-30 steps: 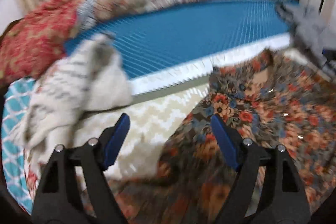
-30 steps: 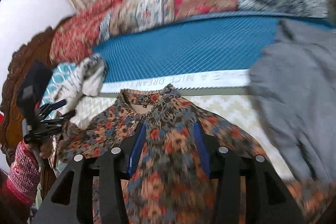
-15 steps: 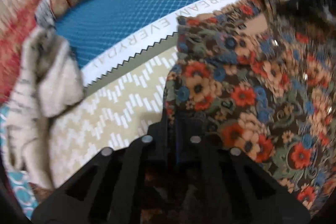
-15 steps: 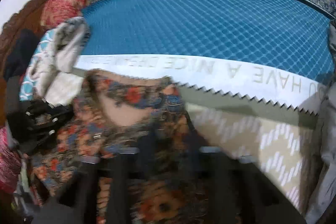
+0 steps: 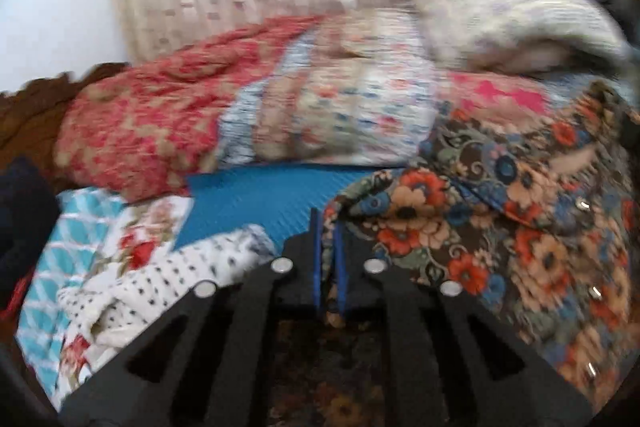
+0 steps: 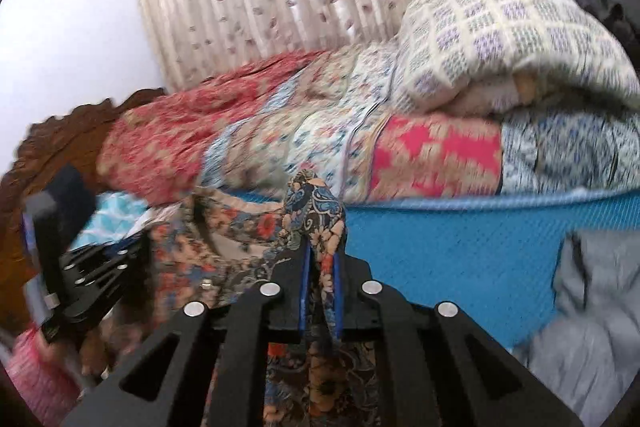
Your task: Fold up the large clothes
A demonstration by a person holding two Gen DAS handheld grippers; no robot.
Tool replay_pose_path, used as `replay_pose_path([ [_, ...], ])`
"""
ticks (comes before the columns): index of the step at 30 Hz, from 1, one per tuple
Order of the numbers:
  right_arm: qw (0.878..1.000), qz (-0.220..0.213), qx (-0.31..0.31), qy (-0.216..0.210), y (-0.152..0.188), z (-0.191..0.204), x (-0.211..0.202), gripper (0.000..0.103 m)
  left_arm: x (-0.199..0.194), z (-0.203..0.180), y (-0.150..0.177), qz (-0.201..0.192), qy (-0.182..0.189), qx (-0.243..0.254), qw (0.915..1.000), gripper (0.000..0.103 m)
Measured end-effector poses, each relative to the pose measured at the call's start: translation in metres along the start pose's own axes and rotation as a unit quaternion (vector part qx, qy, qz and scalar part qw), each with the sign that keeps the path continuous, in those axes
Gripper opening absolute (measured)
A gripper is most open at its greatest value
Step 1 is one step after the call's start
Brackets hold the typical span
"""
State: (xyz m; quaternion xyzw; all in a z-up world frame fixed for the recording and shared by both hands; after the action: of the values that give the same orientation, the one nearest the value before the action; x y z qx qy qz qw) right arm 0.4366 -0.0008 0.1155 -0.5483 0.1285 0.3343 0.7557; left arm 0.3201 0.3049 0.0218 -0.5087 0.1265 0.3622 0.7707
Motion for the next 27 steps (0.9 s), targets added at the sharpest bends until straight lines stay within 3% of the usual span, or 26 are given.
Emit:
replay_pose_path([
  [1,1.0,0.007,-0.013,0.026,0.003,-0.003,0.021,0.055,0.021,-0.014,0.003,0.022,-0.016,0.018,0.9995,0.01],
  [2,0.996,0.036,-0.032,0.076,0.016,-0.014,0.053,0.046,0.051,-0.032,0.018,0.074,-0.015,0.057,0.9955,0.01],
  [4,0.985,0.096,-0.028,0.14,0.048,-0.034,0.089,0.045,0.089,-0.06,0.054,0.161,-0.005,0.109,0.9808,0.01],
  [5,0.982,0.137,0.0,0.133,0.067,-0.049,0.097,0.045,0.093,-0.065,0.068,0.171,0.009,0.111,0.979,0.01],
  [7,0.984,0.142,0.046,0.093,0.084,-0.065,0.085,0.045,0.082,-0.067,0.087,0.156,0.031,0.104,0.9819,0.01],
  [12,0.987,0.13,0.098,0.007,0.117,-0.101,-0.013,0.042,-0.011,-0.029,0.117,0.061,0.109,0.073,0.9895,0.012],
  [13,0.986,0.132,0.097,-0.001,0.127,-0.106,-0.032,0.041,-0.035,-0.023,0.126,0.045,0.122,0.065,0.9894,0.023],
  [14,0.987,0.131,0.097,-0.007,0.137,-0.11,-0.051,0.04,-0.061,-0.011,0.141,0.033,0.138,0.058,0.9881,0.046],
  [16,0.986,0.129,0.105,-0.011,0.171,-0.12,-0.103,0.036,-0.102,0.007,0.178,0.023,0.162,0.048,0.9853,0.066],
  [20,0.98,0.143,0.14,0.012,0.253,-0.139,-0.189,0.032,-0.146,0.018,0.241,0.068,0.208,0.036,0.9751,0.067],
  [23,0.972,0.153,0.177,0.009,0.297,-0.145,-0.226,0.031,-0.165,0.02,0.27,0.096,0.238,0.005,0.9666,0.071],
  [27,0.964,0.156,0.214,0.004,0.341,-0.144,-0.258,0.03,-0.161,0.016,0.292,0.15,0.308,-0.096,0.9347,0.077],
])
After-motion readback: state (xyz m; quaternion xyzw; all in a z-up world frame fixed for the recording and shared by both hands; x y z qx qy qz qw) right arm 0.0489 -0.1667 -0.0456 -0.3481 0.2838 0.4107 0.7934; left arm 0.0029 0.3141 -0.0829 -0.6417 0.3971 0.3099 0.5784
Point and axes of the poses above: each gripper's, at about its wrist camera, not at the fingertips, and x roughly the way its jaws point, z to its left, y to its underside, the point moved 4 cm from there along x, roughly the way its jaws point, and after that the axes turned 14 degrees about x, right-handed, at the moved point
